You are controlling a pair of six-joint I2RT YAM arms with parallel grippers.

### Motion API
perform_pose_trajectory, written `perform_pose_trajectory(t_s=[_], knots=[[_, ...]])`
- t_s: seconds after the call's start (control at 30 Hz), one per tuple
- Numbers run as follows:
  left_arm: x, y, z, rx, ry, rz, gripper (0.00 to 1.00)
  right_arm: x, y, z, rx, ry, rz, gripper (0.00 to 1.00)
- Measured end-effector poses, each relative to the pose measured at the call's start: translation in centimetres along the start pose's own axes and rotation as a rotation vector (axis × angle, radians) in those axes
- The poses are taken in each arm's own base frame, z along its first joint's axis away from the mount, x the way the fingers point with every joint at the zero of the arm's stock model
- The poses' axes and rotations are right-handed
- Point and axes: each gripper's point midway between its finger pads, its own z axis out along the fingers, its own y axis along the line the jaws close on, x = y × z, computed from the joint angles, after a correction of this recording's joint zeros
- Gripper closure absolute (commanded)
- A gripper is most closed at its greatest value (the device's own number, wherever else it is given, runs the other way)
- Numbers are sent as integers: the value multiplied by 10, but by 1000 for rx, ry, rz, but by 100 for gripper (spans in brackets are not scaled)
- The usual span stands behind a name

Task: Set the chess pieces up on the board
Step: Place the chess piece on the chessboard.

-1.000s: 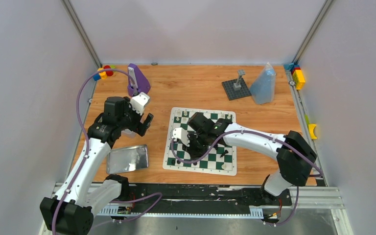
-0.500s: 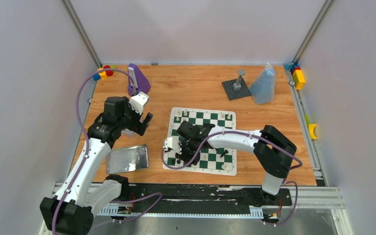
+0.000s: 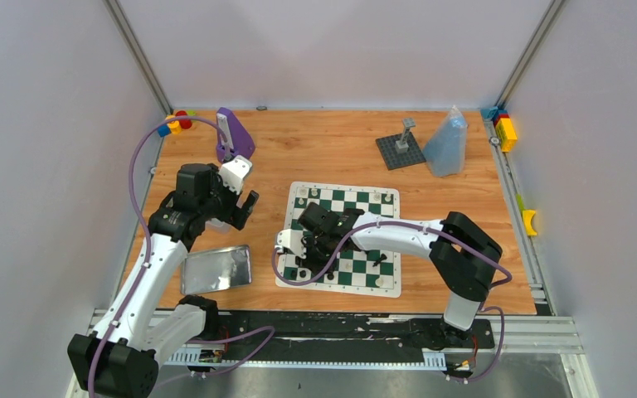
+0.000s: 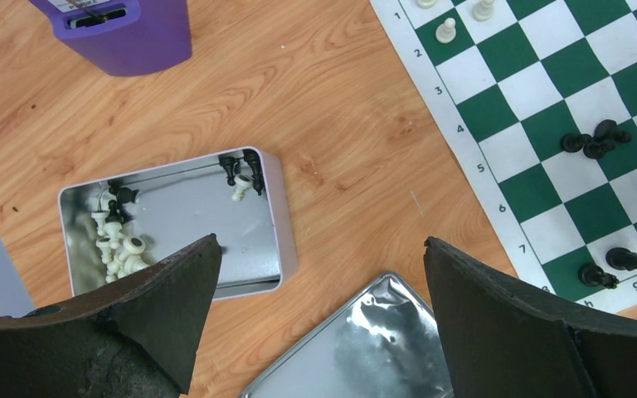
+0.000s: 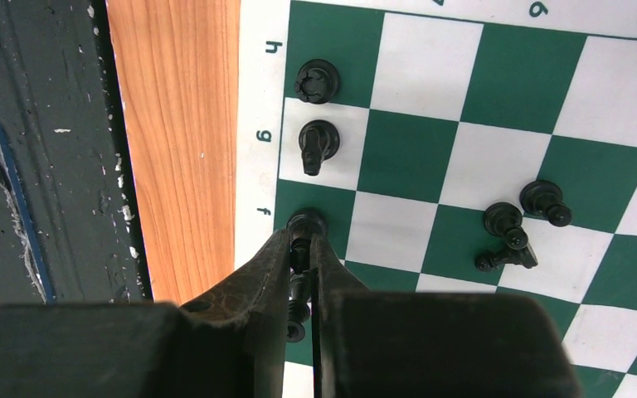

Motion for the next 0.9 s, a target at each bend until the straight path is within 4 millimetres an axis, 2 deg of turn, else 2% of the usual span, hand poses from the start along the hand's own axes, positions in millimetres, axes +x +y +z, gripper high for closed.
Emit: perform_pose_trajectory(t_s=[0.27,0.37,0.43,0.57,0.67,0.77,0.9], knots=[[0,0,0,0,0,0,0,0,1,1,-3,1,-2,99],[0,0,0,0,0,0,0,0,2,1,-6,2,-4,95],[0,0,0,0,0,0,0,0,3,2,-9,4,-5,87],[0,0,0,0,0,0,0,2,4,5,-14,12,0,54],[0,0,0,0,0,0,0,2,3,5,-11,14,-2,45],[0,0,0,0,0,0,0,2,1,3,-1,13,1,41],[0,0,0,0,0,0,0,-6,-8,-18,34,-40,13,40]])
